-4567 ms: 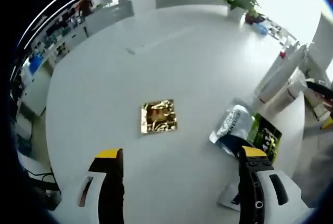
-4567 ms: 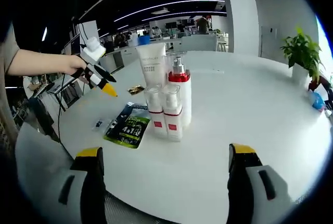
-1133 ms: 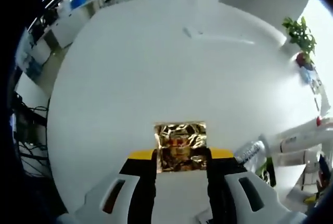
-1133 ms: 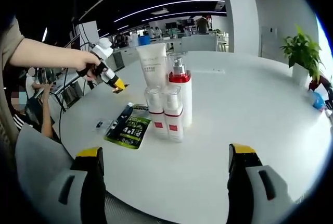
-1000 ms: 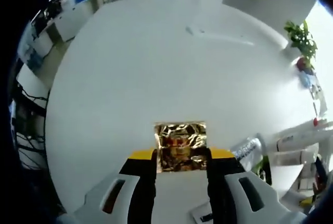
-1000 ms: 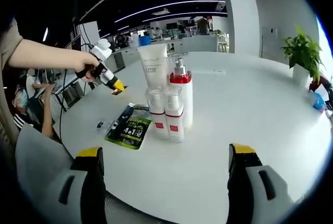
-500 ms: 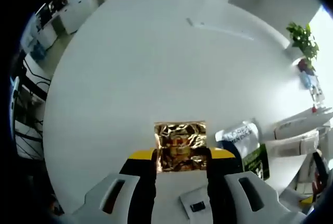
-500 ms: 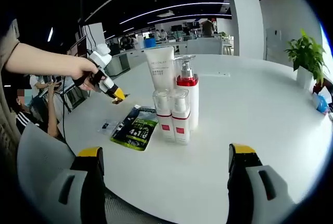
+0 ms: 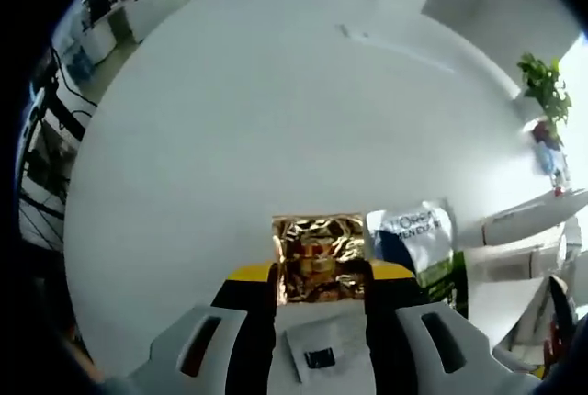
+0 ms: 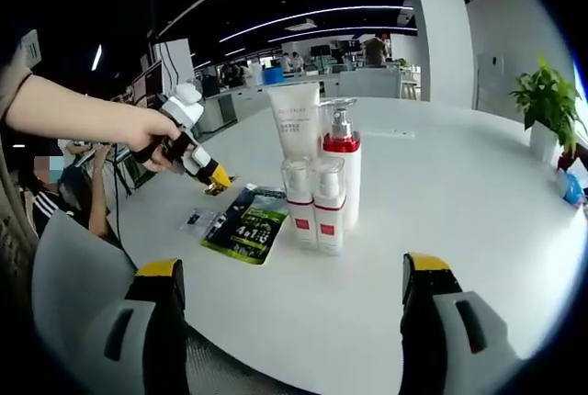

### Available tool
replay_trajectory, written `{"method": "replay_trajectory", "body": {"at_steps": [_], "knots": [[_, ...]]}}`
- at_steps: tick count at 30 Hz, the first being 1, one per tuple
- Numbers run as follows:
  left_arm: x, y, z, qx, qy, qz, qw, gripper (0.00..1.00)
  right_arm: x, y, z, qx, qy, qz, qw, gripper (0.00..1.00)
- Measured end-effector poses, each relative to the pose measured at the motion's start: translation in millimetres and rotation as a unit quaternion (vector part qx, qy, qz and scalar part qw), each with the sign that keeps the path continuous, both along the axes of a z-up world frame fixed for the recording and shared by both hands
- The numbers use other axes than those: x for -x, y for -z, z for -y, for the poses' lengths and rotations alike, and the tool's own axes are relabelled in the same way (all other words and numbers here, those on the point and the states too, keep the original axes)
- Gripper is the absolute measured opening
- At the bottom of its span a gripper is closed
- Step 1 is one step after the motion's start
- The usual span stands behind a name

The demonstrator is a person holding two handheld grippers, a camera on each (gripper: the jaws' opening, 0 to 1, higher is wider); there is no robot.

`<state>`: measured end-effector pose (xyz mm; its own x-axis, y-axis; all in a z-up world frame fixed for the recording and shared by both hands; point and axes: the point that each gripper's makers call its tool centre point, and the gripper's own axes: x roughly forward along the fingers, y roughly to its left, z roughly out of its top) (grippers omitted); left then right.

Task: Arrange the skincare products in the storage area until every visible bottle or jar stands upright without overlapping.

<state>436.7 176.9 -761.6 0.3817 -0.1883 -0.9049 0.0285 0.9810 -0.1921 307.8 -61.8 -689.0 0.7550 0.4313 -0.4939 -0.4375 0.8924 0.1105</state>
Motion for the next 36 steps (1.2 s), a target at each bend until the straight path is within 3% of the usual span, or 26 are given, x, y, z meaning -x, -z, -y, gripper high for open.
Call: {"method": "replay_trajectory", "body": {"at_steps": [12,18,36], "knots": [[5.2,11.2,4,-0.005,-0.026,-0.007,0.9996,0.36,-1,-0.2,-1,-0.005,-0.003,-0.001,1.0000,0.99],[0.4,11.4,3,-0.016,-0.032,0.003,0.9994,0.36,-1,0.2,-1,-0.006,-0.005,-0.003,1.0000,0.99],[-0.4,11.6,4,-0.016,-0.031,0.009,0.9994,0.40,0,0.4,-1,-0.004,-0.005,-0.003,1.0000,0.99]]}}
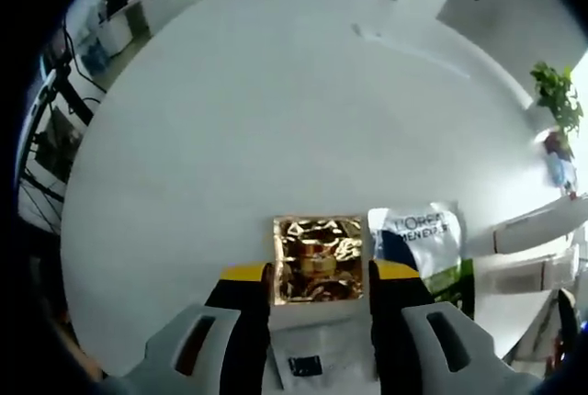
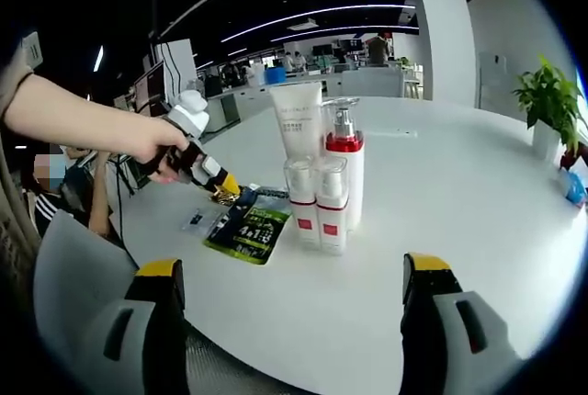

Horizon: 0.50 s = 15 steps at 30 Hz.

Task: Arrange the skincare products in the storage area until every visible bottle or jar stands upright without overlapping.

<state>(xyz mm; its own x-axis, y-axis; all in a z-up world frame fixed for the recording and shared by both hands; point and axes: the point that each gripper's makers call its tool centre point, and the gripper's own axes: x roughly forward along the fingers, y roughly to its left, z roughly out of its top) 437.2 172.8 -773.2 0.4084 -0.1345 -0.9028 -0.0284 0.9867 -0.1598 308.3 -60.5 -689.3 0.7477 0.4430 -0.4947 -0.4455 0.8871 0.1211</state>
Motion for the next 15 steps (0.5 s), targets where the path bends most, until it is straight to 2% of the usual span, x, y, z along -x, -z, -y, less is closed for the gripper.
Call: {"method": "replay_trajectory", "body": {"at_steps": [5,10,15], "knots": [[2.0,-0.8,-2,0.002,0.000,-0.002,1.0000,0.42,0,0.6,-1,0.004,-0.001,0.000,1.0000,0.99],[2.6,-8.0,-4,-0.003,0.017,0.015,0.9997,0.42,1,1.7,-1,0.010,-0.004,-0.001,0.9999,0.99],[5.5,-16.0,-6,0.007,0.023,0.028,0.9993,0.46,3,3.7,-4,0.018,-0.012,-0.004,0.9998,0.99]]}}
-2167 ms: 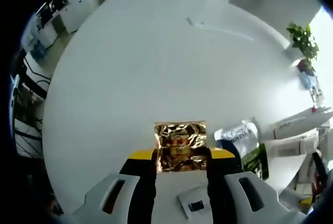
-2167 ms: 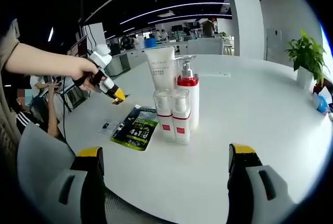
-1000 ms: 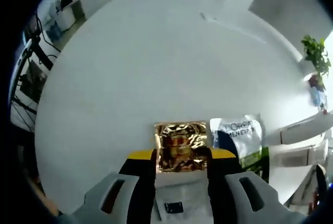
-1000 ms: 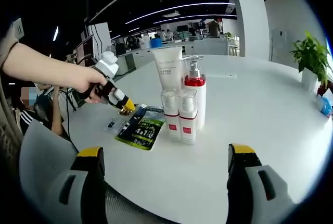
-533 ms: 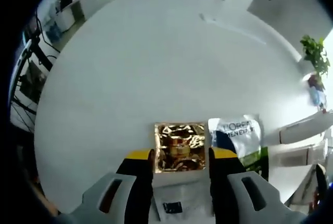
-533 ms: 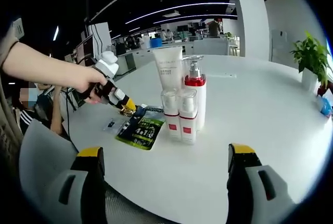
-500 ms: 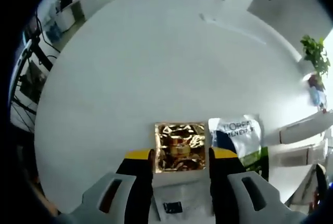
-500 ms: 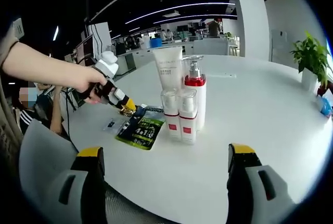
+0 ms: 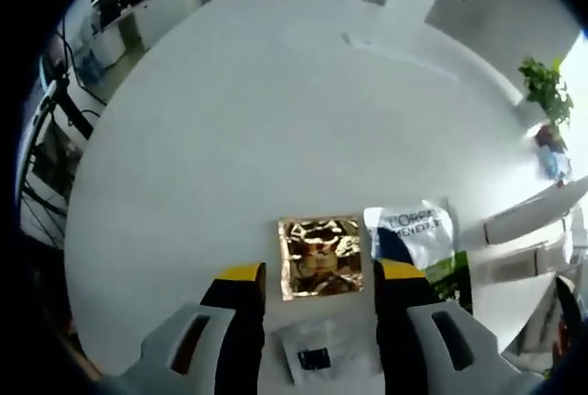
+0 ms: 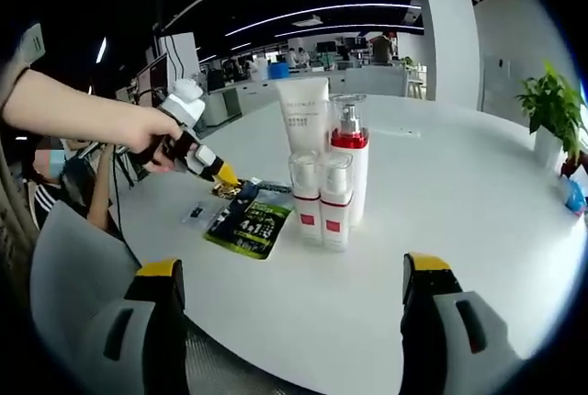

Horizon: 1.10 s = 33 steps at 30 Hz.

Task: Arrange the skincare products in the storage area until every visible bottle or jar stands upright without overlapping.

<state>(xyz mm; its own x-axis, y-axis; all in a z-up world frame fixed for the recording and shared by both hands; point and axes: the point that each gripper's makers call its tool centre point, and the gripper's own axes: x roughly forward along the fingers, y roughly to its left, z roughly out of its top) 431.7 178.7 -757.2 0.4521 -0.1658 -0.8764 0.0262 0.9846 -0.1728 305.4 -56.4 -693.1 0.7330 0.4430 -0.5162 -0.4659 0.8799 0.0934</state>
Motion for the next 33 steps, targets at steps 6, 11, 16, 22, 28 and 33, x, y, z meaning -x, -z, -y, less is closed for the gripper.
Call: {"method": "replay_trajectory", "body": {"at_steps": [6,11,16,22,28,33], "knots": [[8.7,-11.8,-9,0.010,0.011,0.016,0.9998,0.50,1,2.0,0,0.002,-0.002,-0.004,1.0000,0.99],[21.6,-20.2,-18,-0.002,0.049,0.032,0.9983,0.55,2,2.9,0,0.005,-0.004,-0.005,1.0000,0.99],[35.1,-27.6,-24,0.011,0.068,0.048,0.9965,0.60,3,4.1,-4,0.018,-0.015,-0.005,0.9997,0.99],[44.8,-37.8,-30,0.025,0.099,0.085,0.9911,0.66,3,5.4,-2,0.023,-0.012,-0.007,0.9996,0.99],[54.9,-51.2,-36,0.029,0.121,0.127,0.9841,0.70,4,6.1,-3,0.028,-0.016,-0.009,0.9995,0.99],[65.8,-60.2,-40,0.029,0.133,0.150,0.9793,0.72,1,-3.0,-4,0.012,-0.011,0.008,0.9998,1.00]]}}
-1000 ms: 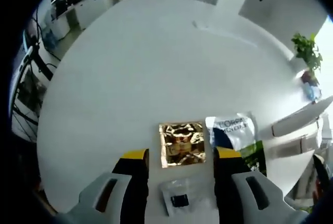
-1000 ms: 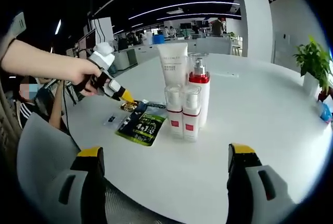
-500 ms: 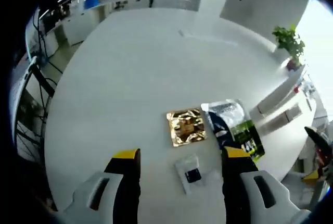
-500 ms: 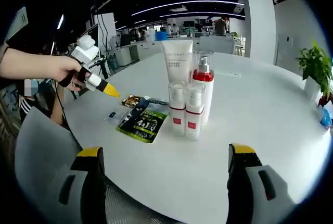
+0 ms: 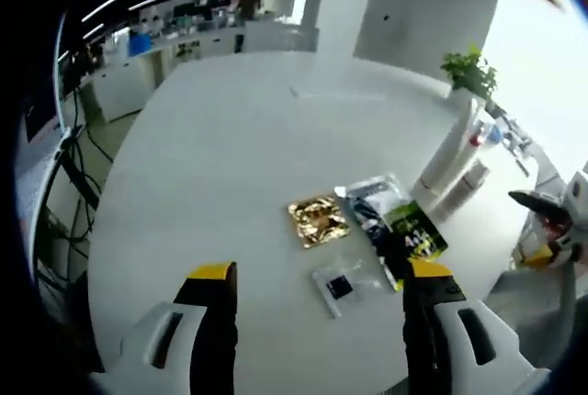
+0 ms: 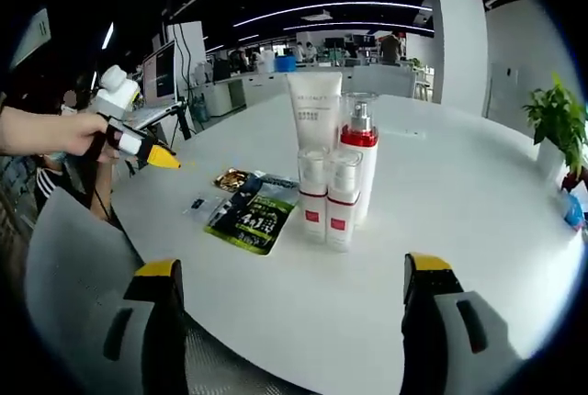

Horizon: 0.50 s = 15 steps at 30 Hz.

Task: Arrange the skincare products in the storage area until every visible bottle or jar stands upright without overlapping.

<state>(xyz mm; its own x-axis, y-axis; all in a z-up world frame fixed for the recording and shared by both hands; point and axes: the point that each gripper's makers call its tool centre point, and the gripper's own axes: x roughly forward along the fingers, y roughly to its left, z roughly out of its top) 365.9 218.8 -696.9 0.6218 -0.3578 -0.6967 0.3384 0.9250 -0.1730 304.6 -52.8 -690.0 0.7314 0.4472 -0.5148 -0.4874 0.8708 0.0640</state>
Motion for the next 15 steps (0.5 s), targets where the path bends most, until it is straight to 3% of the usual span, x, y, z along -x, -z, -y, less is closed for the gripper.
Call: {"method": "replay_trajectory", "body": {"at_steps": [15], "knots": [[36.1,-15.4,12,0.038,0.045,0.071,0.9957,0.89,1,2.6,0,0.006,-0.001,-0.006,1.0000,1.00]]}}
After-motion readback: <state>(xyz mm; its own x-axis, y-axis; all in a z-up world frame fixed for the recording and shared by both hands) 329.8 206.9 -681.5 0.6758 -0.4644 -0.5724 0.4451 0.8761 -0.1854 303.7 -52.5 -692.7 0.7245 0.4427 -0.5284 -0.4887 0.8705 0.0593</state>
